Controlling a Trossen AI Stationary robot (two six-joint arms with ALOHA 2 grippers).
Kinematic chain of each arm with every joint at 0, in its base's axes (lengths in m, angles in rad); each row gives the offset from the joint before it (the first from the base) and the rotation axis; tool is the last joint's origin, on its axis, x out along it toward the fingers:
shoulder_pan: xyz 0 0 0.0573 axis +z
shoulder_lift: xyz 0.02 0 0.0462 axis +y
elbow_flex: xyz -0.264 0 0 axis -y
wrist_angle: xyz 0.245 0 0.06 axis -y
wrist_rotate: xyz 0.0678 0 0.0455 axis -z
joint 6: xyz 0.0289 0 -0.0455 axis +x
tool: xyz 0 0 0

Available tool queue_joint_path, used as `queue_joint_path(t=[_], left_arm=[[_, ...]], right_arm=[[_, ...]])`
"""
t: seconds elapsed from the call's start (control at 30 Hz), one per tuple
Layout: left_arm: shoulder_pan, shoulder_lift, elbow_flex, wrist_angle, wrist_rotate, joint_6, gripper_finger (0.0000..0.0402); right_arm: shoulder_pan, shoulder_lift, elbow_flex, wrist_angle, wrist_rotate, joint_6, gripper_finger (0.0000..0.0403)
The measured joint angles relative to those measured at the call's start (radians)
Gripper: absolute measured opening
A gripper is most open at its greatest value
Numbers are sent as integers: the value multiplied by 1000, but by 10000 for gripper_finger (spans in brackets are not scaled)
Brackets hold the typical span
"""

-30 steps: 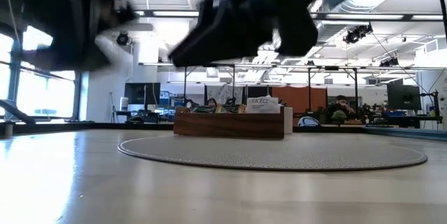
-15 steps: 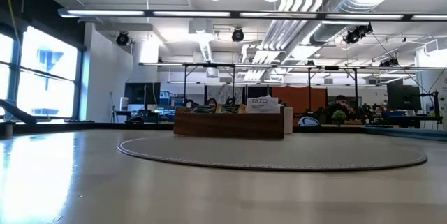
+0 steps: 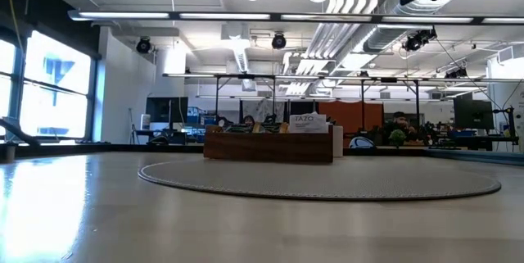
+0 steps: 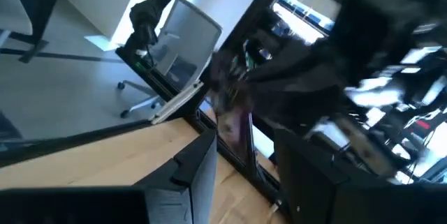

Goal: Pick & Place Tea
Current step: Put the dark blue tea bag into the left section of the wooden organizer

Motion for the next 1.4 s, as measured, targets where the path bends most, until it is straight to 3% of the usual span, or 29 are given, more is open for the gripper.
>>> queue_joint_path(t=[0.17,0.27,0.5,0.97,1.4], left_arm=[[123,5,-27,135,297,31,1],[153,31,-29,124,354,14,1],[151,64,-27,174,359,37,1],[152,64,-26,203,341,54,1],[152,64,-26,203,301,53,1]], right_arm=[[-1,48,68,-32,26,1,142],[-1,47,87,-29,24,2,142],[0,47,123,-50,-100,90,141],[1,45,123,-68,-99,107,136],[1,45,123,-72,-149,107,57]])
